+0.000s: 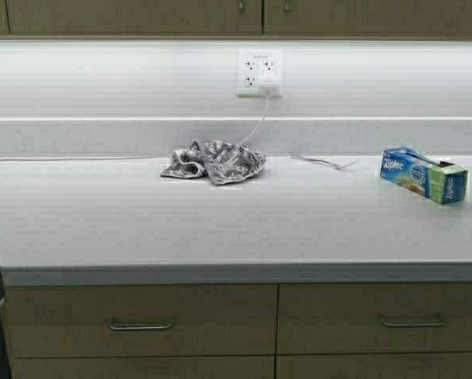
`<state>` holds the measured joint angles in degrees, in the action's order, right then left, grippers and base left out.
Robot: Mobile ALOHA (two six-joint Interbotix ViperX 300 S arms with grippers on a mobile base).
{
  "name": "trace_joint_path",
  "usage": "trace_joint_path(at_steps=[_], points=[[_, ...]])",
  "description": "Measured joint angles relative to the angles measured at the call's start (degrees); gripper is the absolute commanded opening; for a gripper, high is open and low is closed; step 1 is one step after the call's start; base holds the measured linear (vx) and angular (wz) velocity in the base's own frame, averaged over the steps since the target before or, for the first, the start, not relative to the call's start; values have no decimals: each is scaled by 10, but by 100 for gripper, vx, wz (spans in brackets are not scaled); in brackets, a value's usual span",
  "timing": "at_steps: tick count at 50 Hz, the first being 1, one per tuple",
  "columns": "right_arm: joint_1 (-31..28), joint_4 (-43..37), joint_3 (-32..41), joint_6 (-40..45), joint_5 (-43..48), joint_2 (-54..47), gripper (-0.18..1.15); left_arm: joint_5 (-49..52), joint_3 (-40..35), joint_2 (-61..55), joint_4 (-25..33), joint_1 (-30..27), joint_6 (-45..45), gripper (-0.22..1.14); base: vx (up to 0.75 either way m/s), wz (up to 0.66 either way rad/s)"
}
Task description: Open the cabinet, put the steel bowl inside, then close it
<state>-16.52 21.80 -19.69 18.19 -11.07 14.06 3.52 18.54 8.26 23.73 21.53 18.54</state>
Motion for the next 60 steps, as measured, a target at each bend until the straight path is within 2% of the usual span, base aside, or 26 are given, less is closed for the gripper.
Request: trace_joint_path(at_steps=[60], points=[[0, 1, 0, -1, 0, 1, 6, -6, -1, 0, 0, 0, 0, 5, 0, 0]])
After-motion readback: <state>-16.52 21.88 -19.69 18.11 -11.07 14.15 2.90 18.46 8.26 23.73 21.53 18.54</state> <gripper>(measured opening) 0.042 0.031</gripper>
